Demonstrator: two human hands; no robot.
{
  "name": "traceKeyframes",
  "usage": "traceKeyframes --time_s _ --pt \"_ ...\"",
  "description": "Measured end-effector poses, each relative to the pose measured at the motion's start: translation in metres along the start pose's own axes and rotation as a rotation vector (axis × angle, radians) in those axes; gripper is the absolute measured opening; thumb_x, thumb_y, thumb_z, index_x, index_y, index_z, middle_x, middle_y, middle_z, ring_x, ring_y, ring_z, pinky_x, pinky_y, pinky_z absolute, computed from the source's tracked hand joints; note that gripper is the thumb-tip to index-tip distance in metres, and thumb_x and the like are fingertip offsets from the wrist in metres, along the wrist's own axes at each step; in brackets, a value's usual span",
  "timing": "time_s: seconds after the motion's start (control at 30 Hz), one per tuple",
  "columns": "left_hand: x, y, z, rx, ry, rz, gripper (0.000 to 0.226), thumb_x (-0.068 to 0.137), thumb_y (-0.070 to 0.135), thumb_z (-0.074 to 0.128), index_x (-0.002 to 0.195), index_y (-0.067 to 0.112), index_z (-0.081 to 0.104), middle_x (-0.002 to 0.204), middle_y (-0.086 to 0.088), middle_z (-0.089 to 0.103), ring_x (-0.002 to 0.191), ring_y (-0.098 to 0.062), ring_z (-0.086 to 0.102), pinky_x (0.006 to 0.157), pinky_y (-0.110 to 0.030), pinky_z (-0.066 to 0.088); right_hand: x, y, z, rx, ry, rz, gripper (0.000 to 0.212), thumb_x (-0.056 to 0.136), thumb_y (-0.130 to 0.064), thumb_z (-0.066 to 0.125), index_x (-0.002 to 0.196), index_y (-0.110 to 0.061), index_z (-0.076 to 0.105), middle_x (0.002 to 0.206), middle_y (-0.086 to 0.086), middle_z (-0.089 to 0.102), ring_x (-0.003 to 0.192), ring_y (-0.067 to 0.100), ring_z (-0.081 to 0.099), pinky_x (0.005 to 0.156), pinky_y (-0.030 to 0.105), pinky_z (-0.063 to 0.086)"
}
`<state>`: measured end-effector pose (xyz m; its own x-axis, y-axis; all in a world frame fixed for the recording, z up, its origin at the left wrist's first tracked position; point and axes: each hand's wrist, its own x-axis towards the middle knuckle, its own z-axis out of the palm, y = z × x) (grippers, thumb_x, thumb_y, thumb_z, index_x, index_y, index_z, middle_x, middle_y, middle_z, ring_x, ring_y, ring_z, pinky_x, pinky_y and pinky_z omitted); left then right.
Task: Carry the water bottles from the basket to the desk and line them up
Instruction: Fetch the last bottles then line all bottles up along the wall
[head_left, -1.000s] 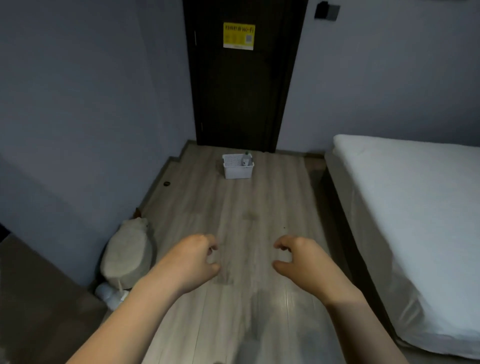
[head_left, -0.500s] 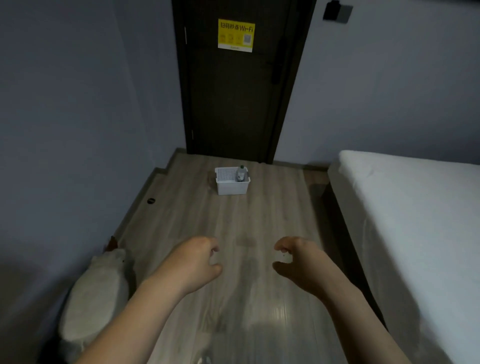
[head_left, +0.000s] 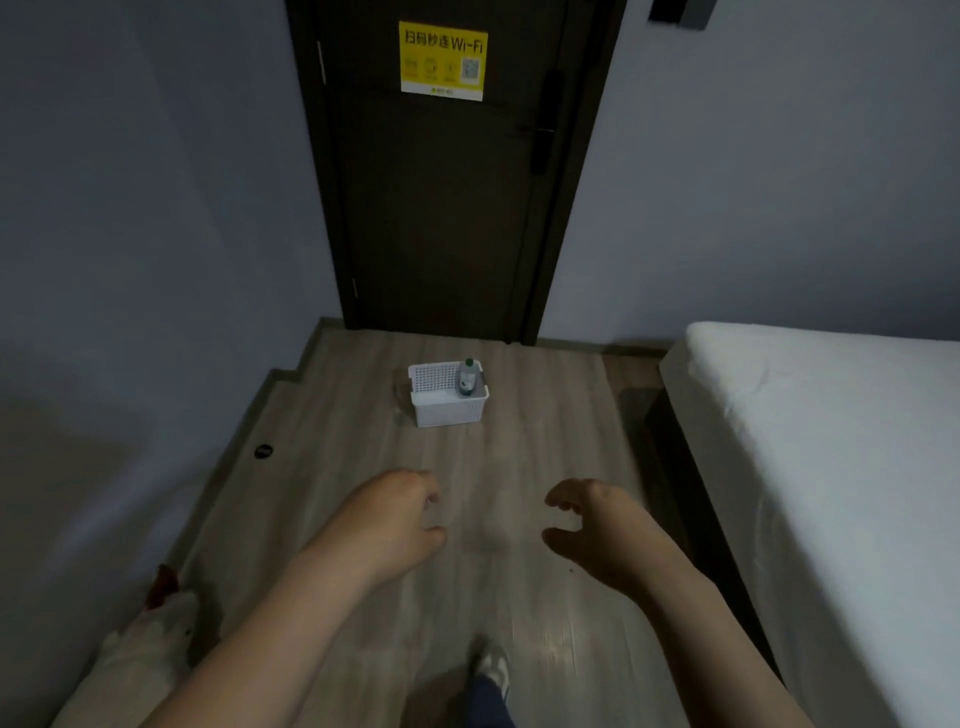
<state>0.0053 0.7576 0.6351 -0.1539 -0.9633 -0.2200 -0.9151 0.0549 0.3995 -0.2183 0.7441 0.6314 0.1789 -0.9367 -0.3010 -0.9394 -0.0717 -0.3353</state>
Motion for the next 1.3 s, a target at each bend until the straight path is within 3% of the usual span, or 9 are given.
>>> traceKeyframes --time_s 0.2,0.5,0.8,1.03,1.23,1.3 --pt "0.114 0.010 -0.027 0.006 0.020 -0.049 0.034 0.082 0.034 0.064 0.112 0.020 0.061 0.115 0.000 0.062 0.105 -0.015 0.058 0.088 -0.023 0.045 0.114 0.025 -0.054 0.014 -0.013 -0.033 0.043 0.088 -0.033 0.064 0.129 -0.025 0.055 0.125 -0.004 0.060 0.109 0.011 0.058 0.088 0.021 0.048" --pt "0.258 0.009 -0.064 -0.045 0.083 -0.109 0.035 0.082 0.032 0.065 0.116 0.021 0.060 0.114 0.002 0.062 0.102 -0.013 0.058 0.076 -0.017 0.038 0.266 0.048 -0.108 -0.021 -0.067 -0.107 0.044 0.087 -0.032 0.064 0.129 -0.023 0.056 0.125 -0.002 0.060 0.109 0.013 0.059 0.091 0.026 0.050" --pt "0.400 -0.051 -0.094 -0.107 0.041 -0.084 0.028 0.081 0.028 0.065 0.108 0.021 0.061 0.108 0.004 0.061 0.092 -0.009 0.056 0.075 -0.020 0.044 0.426 0.033 -0.118 -0.029 -0.060 -0.080 0.040 0.085 -0.035 0.066 0.123 -0.032 0.055 0.122 -0.007 0.058 0.103 0.008 0.057 0.085 0.022 0.049" --pt "0.517 -0.111 -0.150 -0.135 0.037 -0.056 0.030 0.080 0.032 0.067 0.109 0.023 0.061 0.108 0.005 0.062 0.094 -0.009 0.057 0.078 -0.021 0.047 0.541 -0.009 -0.137 -0.044 -0.053 -0.041 0.039 0.086 -0.035 0.065 0.123 -0.033 0.054 0.122 -0.009 0.058 0.106 0.005 0.055 0.076 0.014 0.039" --pt "0.588 -0.149 -0.171 -0.156 -0.001 -0.034 0.022 0.077 0.034 0.069 0.095 0.027 0.059 0.100 0.008 0.059 0.085 -0.007 0.054 0.062 -0.015 0.036 0.612 -0.033 -0.142 -0.040 -0.074 -0.019 0.040 0.087 -0.035 0.064 0.125 -0.031 0.054 0.125 -0.008 0.059 0.108 0.007 0.057 0.087 0.020 0.046" --pt "0.606 -0.159 -0.172 -0.157 -0.015 -0.048 0.027 0.077 0.036 0.069 0.100 0.026 0.059 0.101 0.008 0.058 0.089 -0.008 0.054 0.068 -0.018 0.038 0.633 -0.037 -0.144 -0.041 -0.090 -0.018 0.040 0.087 -0.034 0.063 0.126 -0.029 0.054 0.126 -0.006 0.059 0.109 0.008 0.057 0.088 0.020 0.046"
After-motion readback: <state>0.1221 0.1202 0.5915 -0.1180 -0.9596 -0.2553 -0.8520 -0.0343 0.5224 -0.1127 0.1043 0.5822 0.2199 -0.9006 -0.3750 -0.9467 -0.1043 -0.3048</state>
